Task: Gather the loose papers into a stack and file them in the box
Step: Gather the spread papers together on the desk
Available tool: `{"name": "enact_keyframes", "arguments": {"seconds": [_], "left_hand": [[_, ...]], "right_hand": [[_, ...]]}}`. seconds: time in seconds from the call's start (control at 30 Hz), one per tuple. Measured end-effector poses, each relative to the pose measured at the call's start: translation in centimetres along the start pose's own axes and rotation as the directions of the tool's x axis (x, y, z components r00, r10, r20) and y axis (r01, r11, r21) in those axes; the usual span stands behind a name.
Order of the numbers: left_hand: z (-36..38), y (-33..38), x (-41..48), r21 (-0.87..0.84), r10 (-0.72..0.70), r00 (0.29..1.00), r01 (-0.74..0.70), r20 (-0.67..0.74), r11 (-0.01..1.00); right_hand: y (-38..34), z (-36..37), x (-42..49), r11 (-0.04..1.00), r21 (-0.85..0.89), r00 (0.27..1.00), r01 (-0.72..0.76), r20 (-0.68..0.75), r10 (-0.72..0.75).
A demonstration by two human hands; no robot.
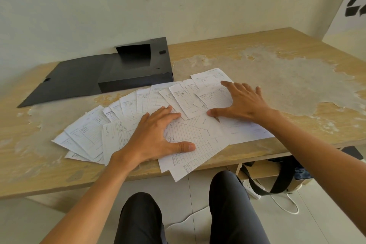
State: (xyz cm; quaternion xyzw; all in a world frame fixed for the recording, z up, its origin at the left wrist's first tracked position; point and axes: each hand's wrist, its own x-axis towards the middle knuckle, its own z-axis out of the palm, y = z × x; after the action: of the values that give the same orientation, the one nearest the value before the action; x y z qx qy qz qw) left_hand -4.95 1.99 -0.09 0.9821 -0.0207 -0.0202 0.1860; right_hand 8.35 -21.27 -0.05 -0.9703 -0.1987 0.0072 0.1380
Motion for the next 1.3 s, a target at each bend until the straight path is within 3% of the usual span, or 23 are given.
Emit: {"name": "enact_keyframes", "arguments": {"seconds": [0.13,0.33,0.5,0.63,0.8,1.17,1.3], "left_hand": [[-0.1,0.2,-0.1,-0.014,-0.004,1.0,0.004,-0.003,1.0],[-0.2,0.0,-0.8,-0.021,0.036,0.998,-0.037,-0.049,0.999],[-0.4,-0.7,-1.6,0.037,0.078,0.996,-0.08,0.046,0.996],[-0.3,-0.4,-1.9,0.004,0.086,0.996,-0.086,0.03,0.996],[0.0,0.3,-3.3,0.042,0.114,0.988,-0.119,0.099,0.992],[-2.0,-1.4,-2.9,-0.145,0.0,0.996,0.013,0.088,0.989],[-2.1,-1.1,-3.3,-0.162,0.043,0.996,-0.03,0.078,0.986]], "right_hand": [[-0.6,0.2,-0.5,0.997,-0.002,0.995,0.074,-0.062,-0.074],[0.3,-0.2,-2.4,0.998,0.05,0.999,0.029,0.043,-0.031],[1.3,-0.1,-3.9,0.994,-0.052,0.993,0.098,0.064,-0.094],[0.4,0.4,-2.8,0.996,-0.051,0.997,0.073,-0.012,-0.074],[-0.1,0.7,-2.1,0.996,-0.032,0.997,0.079,-0.007,-0.079],[-0.7,1.0,-1.6,0.995,-0.064,0.996,0.082,-0.015,-0.083],[-0.4,1.2,-1.5,0.996,-0.026,0.996,0.089,-0.024,-0.09]]}}
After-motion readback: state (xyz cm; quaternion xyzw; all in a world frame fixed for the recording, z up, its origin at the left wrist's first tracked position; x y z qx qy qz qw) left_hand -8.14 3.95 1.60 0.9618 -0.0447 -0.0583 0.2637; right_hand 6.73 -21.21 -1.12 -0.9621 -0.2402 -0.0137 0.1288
